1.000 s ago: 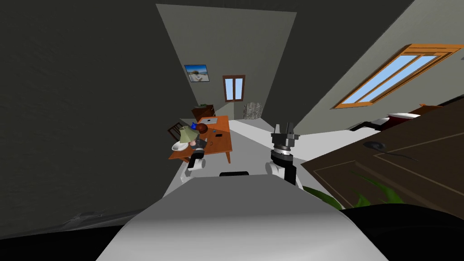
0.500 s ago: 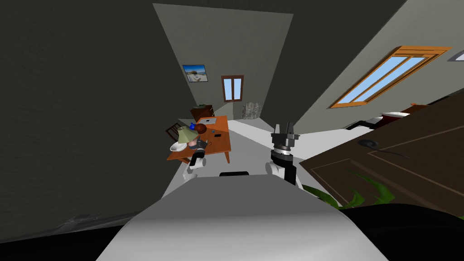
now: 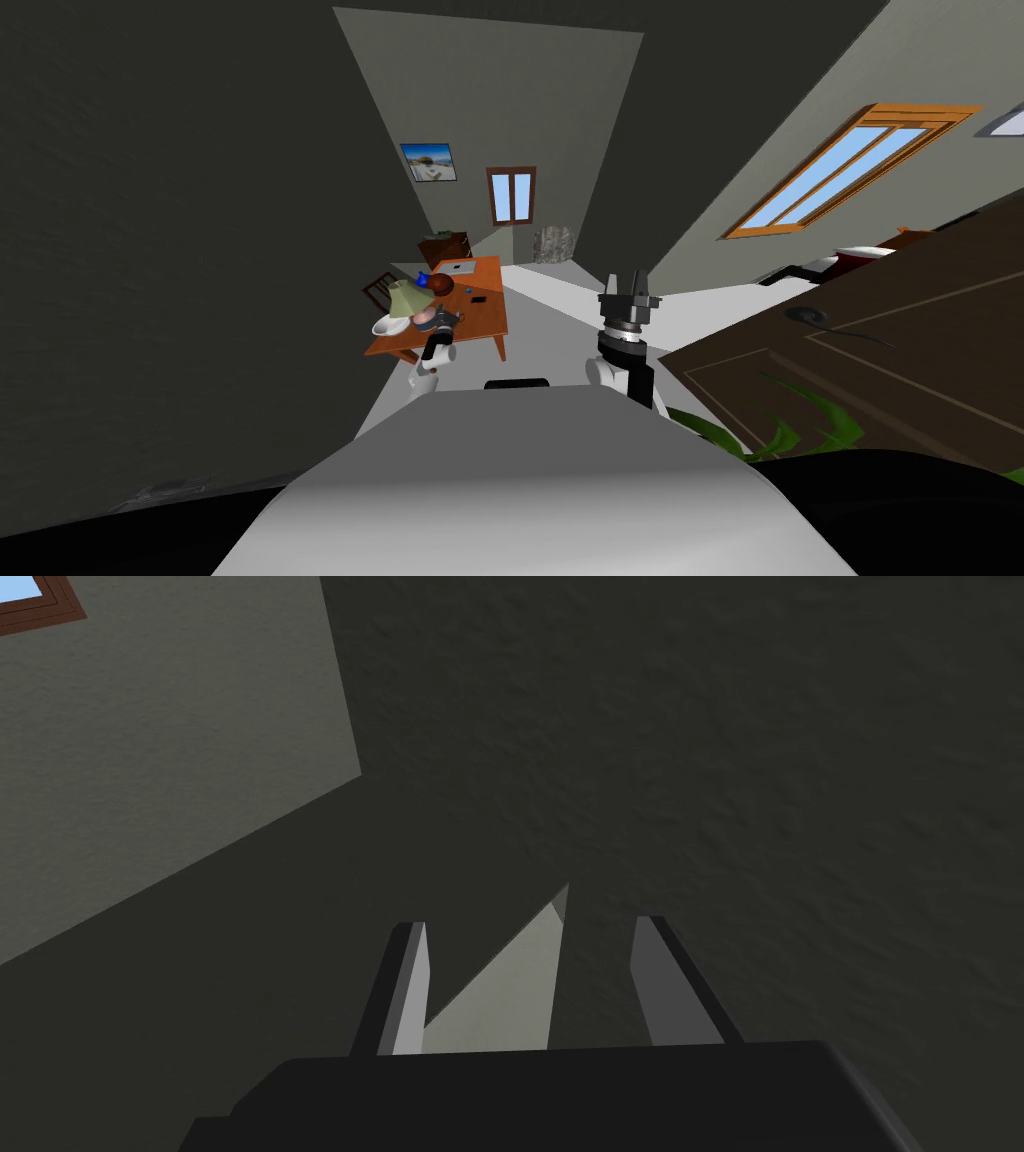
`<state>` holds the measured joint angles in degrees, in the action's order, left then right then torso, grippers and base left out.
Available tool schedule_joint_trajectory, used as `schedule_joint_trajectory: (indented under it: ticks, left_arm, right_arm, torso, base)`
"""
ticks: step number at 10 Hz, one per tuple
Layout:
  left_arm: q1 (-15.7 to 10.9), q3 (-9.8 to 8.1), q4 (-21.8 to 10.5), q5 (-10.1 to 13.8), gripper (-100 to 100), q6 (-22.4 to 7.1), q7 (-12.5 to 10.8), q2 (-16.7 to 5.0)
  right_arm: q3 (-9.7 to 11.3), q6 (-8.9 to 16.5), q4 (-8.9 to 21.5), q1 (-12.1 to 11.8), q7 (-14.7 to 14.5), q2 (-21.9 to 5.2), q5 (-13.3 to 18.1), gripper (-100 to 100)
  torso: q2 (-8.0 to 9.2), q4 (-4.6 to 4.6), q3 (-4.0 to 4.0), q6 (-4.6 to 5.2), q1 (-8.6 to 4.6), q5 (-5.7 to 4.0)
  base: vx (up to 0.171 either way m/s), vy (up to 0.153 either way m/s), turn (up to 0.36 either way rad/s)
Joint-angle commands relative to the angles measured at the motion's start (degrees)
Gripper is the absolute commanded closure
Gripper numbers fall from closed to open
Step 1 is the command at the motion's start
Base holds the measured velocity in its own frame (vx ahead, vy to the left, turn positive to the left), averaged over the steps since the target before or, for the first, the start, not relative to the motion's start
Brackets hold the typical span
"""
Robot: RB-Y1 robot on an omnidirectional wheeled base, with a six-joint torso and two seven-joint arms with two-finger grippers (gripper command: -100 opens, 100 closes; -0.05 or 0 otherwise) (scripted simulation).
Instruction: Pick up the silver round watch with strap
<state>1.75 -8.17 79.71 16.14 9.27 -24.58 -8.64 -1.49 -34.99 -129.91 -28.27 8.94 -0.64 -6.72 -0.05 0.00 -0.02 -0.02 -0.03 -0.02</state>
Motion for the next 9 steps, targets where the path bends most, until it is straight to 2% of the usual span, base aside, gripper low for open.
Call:
schedule_joint_trajectory:
  ticks: [1, 2, 3, 4, 5, 6, 7, 8, 9]
  left_arm:
    - [-0.82, -0.38, -2.86, 0.42, -100, -0.34, -0.67, 0.18]
    - [-0.82, -0.38, -3.19, 0.42, -100, -0.34, -0.67, 0.18]
    - [-2.71, -1.32, -5.5, 1.33, -100, -1.34, -1.9, 0.42]
    - [-2.71, -1.32, -6.81, 1.33, -100, -1.34, -1.9, 0.42]
    - [-4.59, -2.27, -9.13, 2.25, -100, -2.34, -3.15, 0.67]
    - [-4.59, -2.27, -10.39, 2.25, -100, -2.34, -3.15, 0.67]
    - [-6.45, -3.23, -12.39, 3.16, -100, -3.35, -4.4, 0.91]
    - [-6.45, -3.23, -13.93, 3.16, -100, -3.35, -4.4, 0.91]
    - [-8.28, -4.2, -15.85, 4.05, -100, -4.34, -5.64, 1.14]
  right_arm:
    - [0.0, 0.0, 0.0, 0.0, 0.0, 0.0, 0.0, 0]
    - [0.0, 0.0, 0.0, 0.0, 0.0, 0.0, 0.0, 0]
    - [0.0, 0.0, 0.0, 0.0, 0.0, 0.0, 0.0, 0]
    - [0.0, 0.0, 0.0, 0.0, 0.0, 0.0, 0.0, 0]
    - [0.0, 0.0, 0.0, 0.0, 0.0, 0.0, 0.0, 0]
    - [0.0, 0.0, 0.0, 0.0, 0.0, 0.0, 0.0, 0]
    - [0.0, 0.0, 0.0, 0.0, 0.0, 0.0, 0.0, 0]
    - [0.0, 0.0, 0.0, 0.0, 0.0, 0.0, 0.0, 0]
    - [0.0, 0.0, 0.0, 0.0, 0.0, 0.0, 0.0, 0]
  torso:
    - [0.0, 0.0, 0.0, 0.0, 0.0, 0.0]
    - [0.01, -0.01, 0.0, -0.01, 0.01, 0.0]
    - [0.03, 0.0, 0.01, -0.02, 0.03, 0.01]
    - [-0.01, 0.0, 0.0, 0.0, 0.02, 0.01]
    - [-0.01, -0.01, -0.01, -0.01, 0.03, 0.01]
    - [-0.03, -0.01, -0.02, -0.01, 0.02, 0.0]
    - [-0.03, -0.02, -0.02, -0.02, 0.03, 0.01]
    - [-0.07, -0.01, -0.04, -0.01, 0.03, 0.01]
    - [-0.05, -0.02, -0.04, -0.02, 0.05, 0.01]
  base:
    - [0.012, -0.012, -0.009]
    - [0.006, -0.005, 0.001]
    - [0.017, -0.007, -0.001]
    - [0.017, -0.009, -0.006]
    - [0.021, -0.009, 0.005]
    - [0.025, -0.008, -0.001]
    - [0.032, -0.005, 0.014]
    - [0.029, -0.004, 0.003]
    - [0.034, 0.001, 0.023]
